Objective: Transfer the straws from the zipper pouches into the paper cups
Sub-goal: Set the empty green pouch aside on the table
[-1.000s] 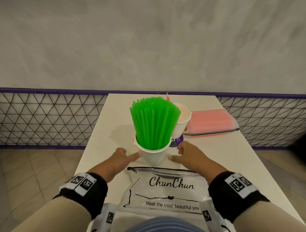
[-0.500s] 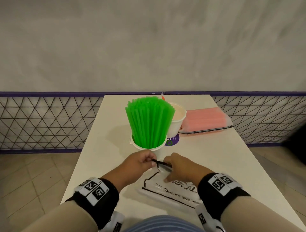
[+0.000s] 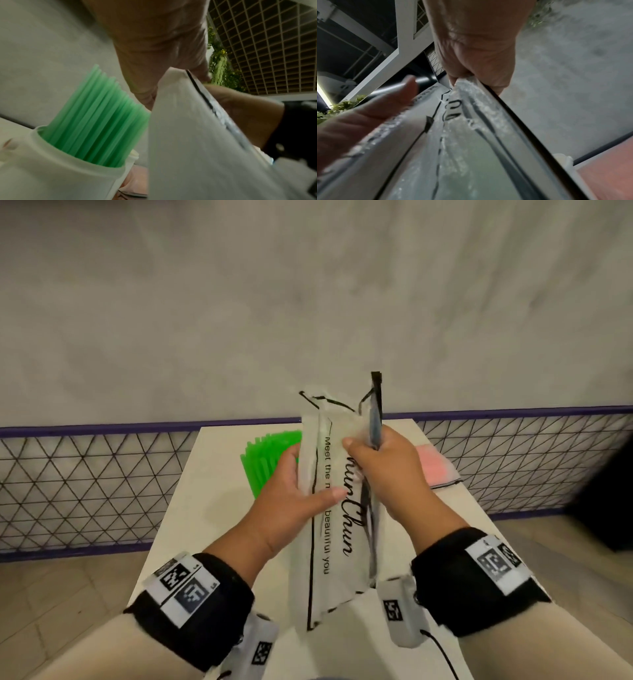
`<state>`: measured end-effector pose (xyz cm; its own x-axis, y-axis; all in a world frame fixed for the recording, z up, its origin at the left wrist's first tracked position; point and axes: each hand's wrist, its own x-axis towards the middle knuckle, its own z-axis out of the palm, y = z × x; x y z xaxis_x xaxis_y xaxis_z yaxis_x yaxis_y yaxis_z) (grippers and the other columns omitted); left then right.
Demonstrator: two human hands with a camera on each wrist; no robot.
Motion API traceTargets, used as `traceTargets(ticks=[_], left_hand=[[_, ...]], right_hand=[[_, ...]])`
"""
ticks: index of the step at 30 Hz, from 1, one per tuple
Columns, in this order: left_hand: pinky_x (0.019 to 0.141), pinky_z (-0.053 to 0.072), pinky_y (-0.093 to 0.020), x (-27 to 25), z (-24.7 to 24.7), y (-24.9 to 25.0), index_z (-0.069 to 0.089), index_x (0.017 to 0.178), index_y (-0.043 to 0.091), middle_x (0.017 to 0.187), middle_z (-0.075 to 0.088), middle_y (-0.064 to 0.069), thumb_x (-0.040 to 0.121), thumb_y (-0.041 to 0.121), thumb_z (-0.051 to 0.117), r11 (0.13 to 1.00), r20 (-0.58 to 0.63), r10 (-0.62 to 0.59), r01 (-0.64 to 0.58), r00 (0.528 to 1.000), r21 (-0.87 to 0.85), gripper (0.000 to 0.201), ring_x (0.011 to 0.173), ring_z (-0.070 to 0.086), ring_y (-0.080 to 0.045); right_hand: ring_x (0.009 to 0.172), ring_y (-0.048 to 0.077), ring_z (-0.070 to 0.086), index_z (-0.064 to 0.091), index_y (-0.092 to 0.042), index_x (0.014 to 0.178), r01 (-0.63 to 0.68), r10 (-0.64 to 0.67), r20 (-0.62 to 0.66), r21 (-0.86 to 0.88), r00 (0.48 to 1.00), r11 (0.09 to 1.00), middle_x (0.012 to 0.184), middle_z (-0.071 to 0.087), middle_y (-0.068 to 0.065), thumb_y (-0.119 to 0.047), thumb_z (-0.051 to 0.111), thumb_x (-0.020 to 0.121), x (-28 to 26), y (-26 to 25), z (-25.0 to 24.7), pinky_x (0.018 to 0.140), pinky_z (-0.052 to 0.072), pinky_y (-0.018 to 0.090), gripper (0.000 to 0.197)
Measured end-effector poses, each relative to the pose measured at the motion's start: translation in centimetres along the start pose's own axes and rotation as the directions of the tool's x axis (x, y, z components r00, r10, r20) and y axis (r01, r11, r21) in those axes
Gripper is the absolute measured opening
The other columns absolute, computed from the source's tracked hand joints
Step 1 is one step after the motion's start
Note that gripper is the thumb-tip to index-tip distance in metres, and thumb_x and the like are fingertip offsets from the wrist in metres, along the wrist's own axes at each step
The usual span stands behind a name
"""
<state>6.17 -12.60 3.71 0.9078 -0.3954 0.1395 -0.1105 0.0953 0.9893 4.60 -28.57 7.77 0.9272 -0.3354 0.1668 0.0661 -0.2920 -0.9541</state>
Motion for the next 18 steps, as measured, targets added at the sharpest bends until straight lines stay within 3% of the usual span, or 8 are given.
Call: traceTargets(ticks=[3, 5, 7, 11, 13, 15, 18], left_hand=[[0.089, 0.056, -0.05, 1.0, 0.5, -0.1, 0.059, 0.113, 0.037, 0.103, 0.073, 0.002, 0.077, 0.02, 0.073, 0.986, -0.116, 0.004, 0.016, 0.993, 0.167, 0.043, 0.097, 0.071, -0.018], [0.086, 0.057, -0.051, 1.6, 0.3, 0.1, 0.064, 0.105, 0.038, 0.099, 0.074, 0.002, 0.086, 0.02, 0.064, 0.98, -0.198, 0.01, 0.03, 0.98, 0.197, 0.027, 0.093, 0.071, -0.019], [0.088, 0.055, -0.053, 2.2, -0.2, 0.4, 0.065, 0.109, 0.035, 0.104, 0.074, 0.0, 0.088, 0.021, 0.061, 0.993, -0.218, -0.022, 0.047, 0.976, 0.108, 0.026, 0.098, 0.07, -0.023], [0.088, 0.056, -0.049, 3.1, -1.1, 1.4, 0.063, 0.113, 0.024, 0.107, 0.074, -0.005, 0.094, 0.003, 0.055, 0.99, -0.208, -0.109, 0.088, 0.972, -0.108, 0.03, 0.1, 0.07, -0.026], [0.078, 0.059, -0.043, 3.3, -1.7, 2.0, 0.062, 0.113, 0.02, 0.104, 0.074, -0.008, 0.094, -0.007, 0.048, 0.973, -0.137, -0.149, 0.121, 0.979, -0.196, 0.036, 0.094, 0.072, -0.026], [0.07, 0.061, -0.036, 3.2, -2.6, 2.4, 0.062, 0.111, 0.013, 0.099, 0.074, -0.013, 0.093, -0.011, 0.045, 0.954, -0.053, -0.183, 0.164, 0.982, -0.25, 0.035, 0.087, 0.073, -0.026], [0.075, 0.059, -0.033, 3.2, -3.8, 2.4, 0.066, 0.104, 0.005, 0.099, 0.07, -0.014, 0.083, -0.008, 0.056, 0.937, 0.1, -0.142, 0.167, 0.985, -0.308, 0.026, 0.091, 0.067, -0.029]], right_hand=[[0.086, 0.01, 0.067, 0.06, -0.032, 0.093, 0.028, -0.027, 0.046, -0.03, 0.999, 0.999, 0.093, 0.069, -0.008, -0.038, 0.068, 0.087, 0.3, -0.5, 1.1, 0.082, 0.057, 0.038, 0.011], [0.093, 0.008, 0.067, 0.059, -0.035, 0.104, 0.023, -0.02, 0.143, -0.019, 0.989, 1.0, 0.101, 0.07, -0.011, -0.043, 0.07, 0.084, 0.4, -0.2, 1.3, 0.086, 0.056, 0.039, 0.024], [0.097, 0.008, 0.068, 0.057, -0.034, 0.113, 0.022, -0.014, 0.238, -0.028, 0.971, 0.999, 0.106, 0.07, -0.012, -0.041, 0.072, 0.082, 0.6, 0.1, 1.2, 0.086, 0.057, 0.041, 0.035], [0.1, 0.008, 0.067, 0.054, -0.031, 0.124, 0.063, -0.025, 0.326, -0.106, 0.945, 0.992, 0.111, 0.069, -0.011, -0.023, 0.07, 0.087, 1.0, 0.5, 0.5, 0.089, 0.056, 0.039, 0.041], [0.098, 0.011, 0.068, 0.059, -0.033, 0.118, 0.045, -0.034, 0.324, -0.028, 0.945, 0.999, 0.106, 0.071, -0.008, -0.011, 0.065, 0.09, 1.4, 0.7, 0.1, 0.091, 0.056, 0.037, 0.036], [0.092, 0.017, 0.069, 0.068, -0.031, 0.104, -0.039, -0.022, 0.305, 0.191, 0.952, 0.981, 0.097, 0.074, -0.004, 0.006, 0.057, 0.091, 1.7, 0.7, -0.2, 0.087, 0.055, 0.034, 0.041], [0.08, 0.018, 0.064, 0.07, -0.016, 0.064, -0.084, -0.072, 0.319, 0.451, 0.945, 0.888, 0.086, 0.071, 0.002, 0.027, 0.039, 0.08, 2.0, 0.8, -0.6, 0.071, 0.054, 0.027, 0.055]])
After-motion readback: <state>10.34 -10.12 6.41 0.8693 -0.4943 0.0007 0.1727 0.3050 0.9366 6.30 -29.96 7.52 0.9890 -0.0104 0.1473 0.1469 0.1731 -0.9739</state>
